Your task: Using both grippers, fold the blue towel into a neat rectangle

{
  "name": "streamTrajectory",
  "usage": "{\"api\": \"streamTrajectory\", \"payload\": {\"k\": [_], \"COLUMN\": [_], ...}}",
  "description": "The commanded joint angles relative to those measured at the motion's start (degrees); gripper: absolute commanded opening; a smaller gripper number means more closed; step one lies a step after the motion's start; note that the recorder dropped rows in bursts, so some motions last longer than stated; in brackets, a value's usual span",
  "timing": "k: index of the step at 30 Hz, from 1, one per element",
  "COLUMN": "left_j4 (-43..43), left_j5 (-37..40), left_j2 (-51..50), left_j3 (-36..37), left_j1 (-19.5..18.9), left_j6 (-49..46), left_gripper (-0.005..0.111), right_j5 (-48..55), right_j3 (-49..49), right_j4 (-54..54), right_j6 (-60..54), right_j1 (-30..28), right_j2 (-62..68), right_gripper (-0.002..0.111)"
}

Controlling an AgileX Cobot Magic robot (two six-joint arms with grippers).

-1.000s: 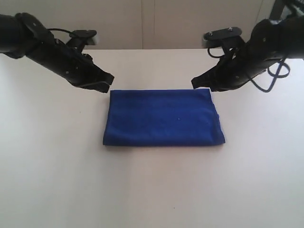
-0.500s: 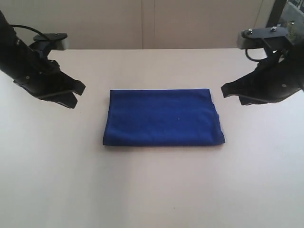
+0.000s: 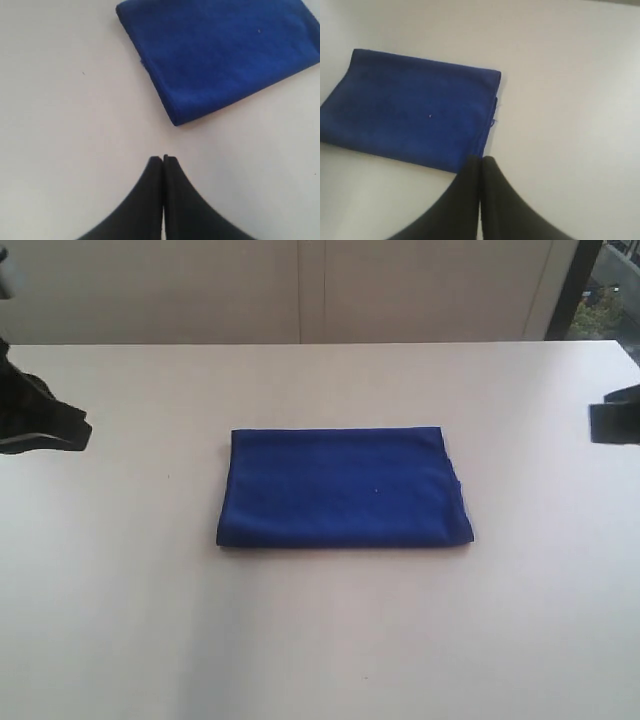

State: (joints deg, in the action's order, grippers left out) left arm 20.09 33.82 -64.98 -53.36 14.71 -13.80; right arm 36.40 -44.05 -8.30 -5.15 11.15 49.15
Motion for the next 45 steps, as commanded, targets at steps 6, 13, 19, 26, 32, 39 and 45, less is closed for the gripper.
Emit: {"api": "streamTrajectory", "payload": {"k": [6, 13, 19, 26, 32, 39, 45], "left_j4": [0.6, 0.84, 0.84, 0.48, 0.48, 0.48, 0.48], "left_j5": [-7.15, -12.54, -20.57, -19.27, -19.27, -19.27, -19.2], "left_j2": [20.09, 33.17, 40.37, 40.26, 40.26, 40.26, 40.25], "left_j3": [11.49, 19.91, 28.1, 28.69, 28.69, 28.69, 28.69], "left_j1": [-0.22, -0.22, -0.22, -0.22, -0.22, -0.22, -0.22], "left_j6": [0.59, 0.72, 0.72, 0.6, 0.6, 0.6, 0.6], "left_gripper": [0.0, 0.0, 0.0, 0.0, 0.0, 0.0, 0.0], "right_j5": [1.5, 1.93, -7.27, -8.1, -8.2, -8.2, -8.24], "right_j3": [7.41, 12.99, 17.95, 18.22, 18.22, 18.11, 18.1], "right_j4": [3.52, 3.84, 2.38, 2.38, 2.22, 2.12, 2.12], "right_j6": [3.97, 3.85, 5.15, 5.15, 5.15, 5.15, 5.15], "right_j1": [-0.31, -0.31, -0.31, -0.31, -1.55, -5.64, -5.52], "right_j2": [-21.9, -34.66, -42.16, -42.41, -44.08, -49.15, -49.15], "right_gripper": [0.0, 0.0, 0.0, 0.0, 0.0, 0.0, 0.0]}}
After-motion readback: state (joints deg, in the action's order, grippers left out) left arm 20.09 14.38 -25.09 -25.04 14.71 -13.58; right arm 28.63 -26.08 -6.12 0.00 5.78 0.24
